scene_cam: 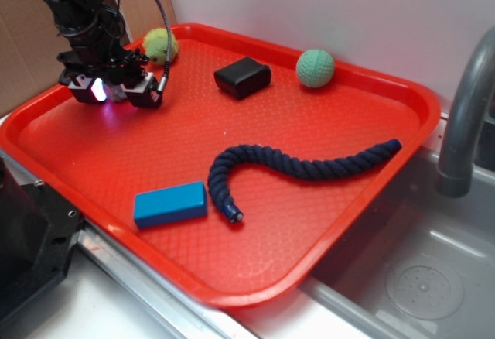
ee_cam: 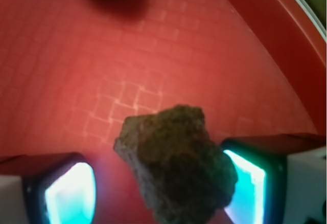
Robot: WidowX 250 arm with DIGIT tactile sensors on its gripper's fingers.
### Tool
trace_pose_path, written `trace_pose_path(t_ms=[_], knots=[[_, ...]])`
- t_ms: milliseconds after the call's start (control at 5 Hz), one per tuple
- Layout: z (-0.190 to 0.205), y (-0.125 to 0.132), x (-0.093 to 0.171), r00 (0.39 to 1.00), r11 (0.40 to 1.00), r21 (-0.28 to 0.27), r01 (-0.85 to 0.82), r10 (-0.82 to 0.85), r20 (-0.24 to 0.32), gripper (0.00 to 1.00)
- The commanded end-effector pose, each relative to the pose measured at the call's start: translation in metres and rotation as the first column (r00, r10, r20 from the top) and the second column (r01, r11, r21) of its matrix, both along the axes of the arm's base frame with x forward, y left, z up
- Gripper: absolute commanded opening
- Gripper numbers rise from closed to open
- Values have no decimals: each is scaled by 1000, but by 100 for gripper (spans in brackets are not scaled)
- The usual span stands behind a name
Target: Grab the rock.
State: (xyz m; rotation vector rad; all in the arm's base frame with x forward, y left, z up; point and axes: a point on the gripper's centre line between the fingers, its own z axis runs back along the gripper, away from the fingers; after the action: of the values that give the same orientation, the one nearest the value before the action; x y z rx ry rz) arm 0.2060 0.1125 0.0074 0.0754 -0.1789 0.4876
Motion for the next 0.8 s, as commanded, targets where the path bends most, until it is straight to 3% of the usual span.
trace_pose_path(t_ms=[0,200,400,600], knots=[[2,6,-12,1000,997,-67,27,-28,-14,100],[3,9,-9,999,997,-74,29,-30,-11,100],[2,9,-9,999,998,-64,28,-29,-13,0],[-1,7,-11,999,998,-54,33,-34,-22,0]])
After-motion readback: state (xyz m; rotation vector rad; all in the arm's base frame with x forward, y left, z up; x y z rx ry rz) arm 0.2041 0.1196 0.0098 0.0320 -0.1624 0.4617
